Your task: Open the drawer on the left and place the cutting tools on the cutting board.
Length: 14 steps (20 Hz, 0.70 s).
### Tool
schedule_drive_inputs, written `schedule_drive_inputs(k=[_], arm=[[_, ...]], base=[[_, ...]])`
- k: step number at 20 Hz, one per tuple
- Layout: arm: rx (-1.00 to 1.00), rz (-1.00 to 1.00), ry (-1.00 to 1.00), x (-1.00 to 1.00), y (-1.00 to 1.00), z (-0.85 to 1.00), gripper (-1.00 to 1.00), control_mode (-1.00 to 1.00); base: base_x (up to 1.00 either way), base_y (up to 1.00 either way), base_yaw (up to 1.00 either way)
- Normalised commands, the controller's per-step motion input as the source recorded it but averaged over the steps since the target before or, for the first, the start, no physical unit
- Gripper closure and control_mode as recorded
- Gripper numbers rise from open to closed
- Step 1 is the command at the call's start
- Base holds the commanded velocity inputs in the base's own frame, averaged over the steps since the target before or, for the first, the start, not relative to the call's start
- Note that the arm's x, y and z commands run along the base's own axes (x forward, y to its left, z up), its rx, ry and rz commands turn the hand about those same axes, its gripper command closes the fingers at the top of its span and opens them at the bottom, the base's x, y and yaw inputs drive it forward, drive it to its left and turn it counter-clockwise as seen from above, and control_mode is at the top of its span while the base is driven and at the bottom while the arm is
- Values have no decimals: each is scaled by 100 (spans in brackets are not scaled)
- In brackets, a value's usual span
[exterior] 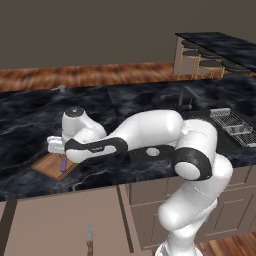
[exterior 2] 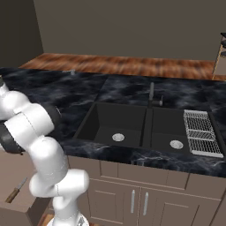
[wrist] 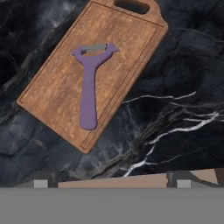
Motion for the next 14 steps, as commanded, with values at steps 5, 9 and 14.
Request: schedule_drive_inputs(k=[5,9,14], arm=[[-1,16,2,-95,-87,2,-100,-100],[-1,18,10,-72,-96,-4,-100,-100],[0,18,14,-73,-53,0,-100,-100]], base=[[0,0,0],[0,0,0],[0,0,0]])
